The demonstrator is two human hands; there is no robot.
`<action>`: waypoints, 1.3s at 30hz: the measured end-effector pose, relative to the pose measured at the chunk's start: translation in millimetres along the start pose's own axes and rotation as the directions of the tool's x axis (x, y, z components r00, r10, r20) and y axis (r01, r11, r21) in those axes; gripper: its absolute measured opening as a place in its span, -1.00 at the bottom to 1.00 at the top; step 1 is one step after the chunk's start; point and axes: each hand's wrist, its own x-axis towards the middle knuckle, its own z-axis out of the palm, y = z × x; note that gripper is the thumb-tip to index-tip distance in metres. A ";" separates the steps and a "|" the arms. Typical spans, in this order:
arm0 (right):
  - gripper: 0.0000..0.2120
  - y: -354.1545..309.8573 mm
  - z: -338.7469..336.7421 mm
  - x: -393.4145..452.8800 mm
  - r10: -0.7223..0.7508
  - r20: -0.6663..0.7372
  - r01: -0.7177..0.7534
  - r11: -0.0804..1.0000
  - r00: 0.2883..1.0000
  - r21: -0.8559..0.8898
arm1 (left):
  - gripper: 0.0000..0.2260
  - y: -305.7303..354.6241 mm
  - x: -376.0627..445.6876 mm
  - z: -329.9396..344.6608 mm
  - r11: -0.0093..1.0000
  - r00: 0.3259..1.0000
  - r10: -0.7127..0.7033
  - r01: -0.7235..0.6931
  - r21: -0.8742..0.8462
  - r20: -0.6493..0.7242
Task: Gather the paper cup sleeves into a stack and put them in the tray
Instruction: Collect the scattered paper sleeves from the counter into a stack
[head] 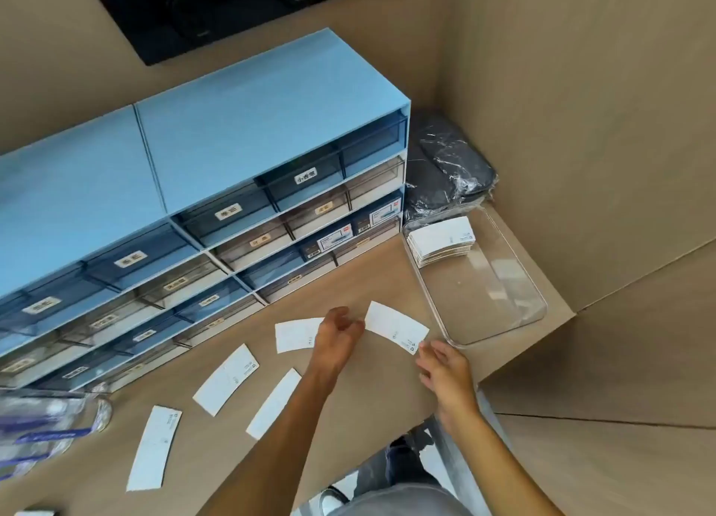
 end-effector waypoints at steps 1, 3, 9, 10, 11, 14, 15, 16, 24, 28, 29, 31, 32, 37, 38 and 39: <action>-0.87 1.3 0.9 4.1 0.013 0.008 -0.013 1.000 1.000 0.004 | -0.62 3.4 2.9 3.2 1.000 1.000 -0.004 0.004 0.001 -0.005; -0.84 3.9 4.8 9.6 0.027 0.003 -0.027 0.999 1.000 0.023 | -0.63 6.4 9.8 9.3 1.000 1.000 -0.007 0.007 0.028 -0.016; -0.79 9.5 13.2 25.1 0.048 -0.083 -0.047 0.999 0.995 0.006 | -0.71 12.6 23.4 31.1 0.984 0.997 0.029 -0.016 0.177 -0.073; -0.79 9.9 14.6 27.6 0.058 -0.094 -0.058 0.998 0.994 0.000 | -0.72 13.1 25.5 33.6 0.982 0.995 0.027 -0.010 0.189 -0.091; -0.82 10.8 15.6 30.6 0.066 -0.102 -0.067 0.998 0.993 -0.010 | -0.72 13.1 27.4 35.5 0.983 0.994 0.021 -0.001 0.185 -0.106; -0.87 12.6 17.7 37.3 0.080 -0.121 -0.087 0.994 0.989 -0.060 | -0.75 11.8 30.6 38.6 0.979 0.991 0.007 0.020 0.203 -0.130; -0.86 13.9 18.1 39.3 0.080 -0.124 -0.089 0.993 0.989 -0.073 | -0.77 10.6 31.4 39.6 0.978 0.991 0.003 0.025 0.207 -0.136; -0.84 15.1 18.9 40.5 0.074 -0.123 -0.085 0.993 0.990 -0.083 | -0.79 9.3 31.4 40.4 0.978 0.990 -0.006 0.035 0.205 -0.143; -0.78 19.4 16.9 43.4 0.046 -0.090 -0.062 0.983 0.995 -0.175 | -0.90 -10.9 20.6 28.5 0.996 0.982 -0.087 0.080 -0.050 -0.165; -0.80 24.8 23.1 40.9 0.007 -0.044 -0.017 0.975 0.999 -0.222 | -0.89 -26.3 10.5 10.5 0.991 0.977 -0.094 0.072 -0.115 -0.194; -0.86 26.4 26.4 39.8 -0.014 -0.036 0.005 0.970 0.999 -0.244 | -0.88 -30.7 8.4 5.1 0.990 0.973 -0.100 0.077 -0.115 -0.207; -0.95 28.3 35.3 37.4 -0.052 -0.012 0.046 0.947 0.999 -0.317 | -0.87 -39.2 4.5 -6.3 0.988 0.965 -0.117 0.089 -0.128 -0.234; -0.95 29.1 40.6 36.7 -0.067 0.011 0.066 0.931 0.998 -0.359 | -0.87 -42.7 2.9 -12.4 0.986 0.960 -0.124 0.092 -0.136 -0.251; -0.74 25.5 74.2 33.0 -0.135 0.123 0.182 0.782 0.983 -0.597 | -0.89 -53.6 5.5 -45.6 0.989 0.929 -0.137 0.106 -0.107 -0.344; -0.70 23.0 81.2 33.5 -0.140 0.126 0.189 0.740 0.982 -0.646 | -0.89 -53.9 7.2 -51.5 0.989 0.924 -0.134 0.104 -0.101 -0.357; -0.68 20.4 89.2 33.8 -0.143 0.130 0.194 0.701 0.981 -0.687 | -0.88 -54.5 9.5 -58.0 0.990 0.919 -0.132 0.105 -0.090 -0.371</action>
